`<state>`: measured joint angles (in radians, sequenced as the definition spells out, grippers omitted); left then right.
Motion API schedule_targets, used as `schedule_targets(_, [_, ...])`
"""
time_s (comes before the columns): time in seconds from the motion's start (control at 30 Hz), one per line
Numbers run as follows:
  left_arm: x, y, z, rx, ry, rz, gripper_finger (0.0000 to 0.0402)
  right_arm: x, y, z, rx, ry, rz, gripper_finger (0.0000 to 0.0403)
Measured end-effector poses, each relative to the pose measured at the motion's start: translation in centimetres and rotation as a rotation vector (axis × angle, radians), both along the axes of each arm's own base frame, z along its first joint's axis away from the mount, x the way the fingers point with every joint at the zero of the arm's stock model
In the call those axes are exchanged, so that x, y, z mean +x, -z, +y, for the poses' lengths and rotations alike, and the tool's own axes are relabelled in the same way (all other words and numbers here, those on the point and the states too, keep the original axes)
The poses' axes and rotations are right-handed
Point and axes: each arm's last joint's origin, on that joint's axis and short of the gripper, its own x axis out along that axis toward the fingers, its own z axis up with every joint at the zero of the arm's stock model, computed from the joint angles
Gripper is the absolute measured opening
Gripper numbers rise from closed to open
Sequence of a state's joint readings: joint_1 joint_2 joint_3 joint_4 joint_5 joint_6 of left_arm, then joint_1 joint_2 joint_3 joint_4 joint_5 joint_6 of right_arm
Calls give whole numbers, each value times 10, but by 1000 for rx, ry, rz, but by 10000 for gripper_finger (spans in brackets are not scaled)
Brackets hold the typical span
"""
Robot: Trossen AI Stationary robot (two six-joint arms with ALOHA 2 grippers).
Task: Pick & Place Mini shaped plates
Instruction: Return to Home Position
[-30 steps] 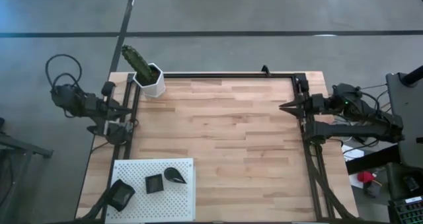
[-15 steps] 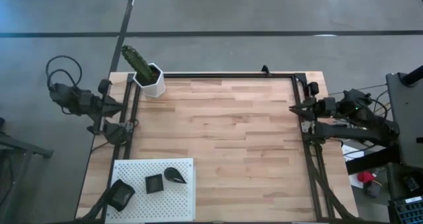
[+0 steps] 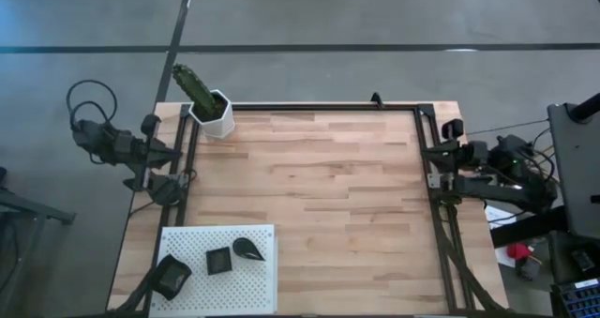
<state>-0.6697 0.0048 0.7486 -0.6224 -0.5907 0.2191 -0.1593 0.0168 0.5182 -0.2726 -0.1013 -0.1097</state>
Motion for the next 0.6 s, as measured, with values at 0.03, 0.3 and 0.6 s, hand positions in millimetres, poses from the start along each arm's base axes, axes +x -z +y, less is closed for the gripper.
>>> schedule_targets(0.03, [0,0,0,4,0,0,0,-2,1,0,-2,0,-9,27])
schedule_targets(0.3, [1,2,-1,13,-3,3,0,7,8,-1,0,1,8,27])
schedule_targets(0.6, [16,17,-12,47,-22,14,0,26,36,-4,-62,14,-34,27])
